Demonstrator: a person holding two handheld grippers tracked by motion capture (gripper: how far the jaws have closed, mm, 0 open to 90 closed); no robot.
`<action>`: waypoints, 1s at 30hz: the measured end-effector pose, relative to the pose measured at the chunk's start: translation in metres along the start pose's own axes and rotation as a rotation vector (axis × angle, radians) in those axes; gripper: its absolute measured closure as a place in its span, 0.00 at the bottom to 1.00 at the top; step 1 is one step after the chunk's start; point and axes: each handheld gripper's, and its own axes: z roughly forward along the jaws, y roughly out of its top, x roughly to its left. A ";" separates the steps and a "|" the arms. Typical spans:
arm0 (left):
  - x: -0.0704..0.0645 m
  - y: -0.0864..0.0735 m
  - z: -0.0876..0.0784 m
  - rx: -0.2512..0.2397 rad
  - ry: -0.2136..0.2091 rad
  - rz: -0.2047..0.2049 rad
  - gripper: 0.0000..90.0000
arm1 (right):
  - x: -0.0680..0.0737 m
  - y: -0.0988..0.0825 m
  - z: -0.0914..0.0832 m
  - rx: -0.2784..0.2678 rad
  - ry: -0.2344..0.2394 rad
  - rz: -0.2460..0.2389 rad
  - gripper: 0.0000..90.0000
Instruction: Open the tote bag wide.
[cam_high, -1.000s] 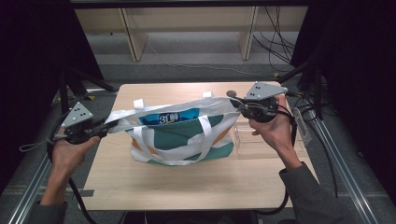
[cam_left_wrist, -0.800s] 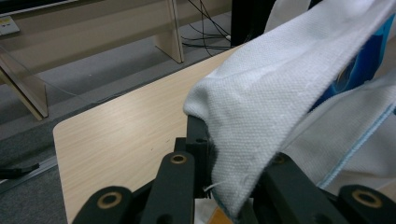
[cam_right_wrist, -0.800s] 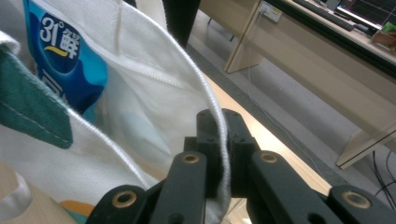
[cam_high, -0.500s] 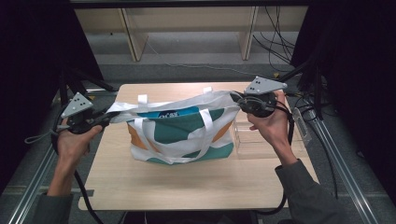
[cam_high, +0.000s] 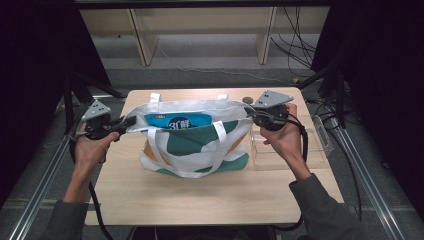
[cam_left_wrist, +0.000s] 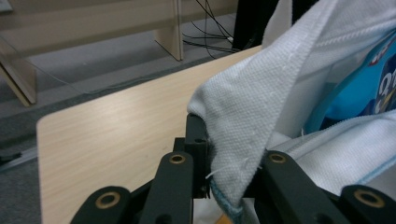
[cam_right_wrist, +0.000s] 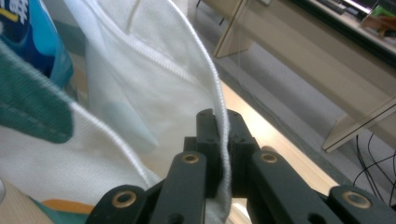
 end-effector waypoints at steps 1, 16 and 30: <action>0.000 -0.001 0.002 0.006 -0.001 0.000 0.89 | 0.000 -0.001 0.002 0.009 0.005 -0.007 0.96; -0.002 -0.038 0.031 0.127 -0.002 0.010 0.89 | 0.016 -0.029 0.026 0.074 0.044 -0.014 0.96; -0.001 -0.067 0.042 0.215 0.005 0.051 0.89 | 0.036 -0.052 0.043 0.074 0.052 0.029 0.96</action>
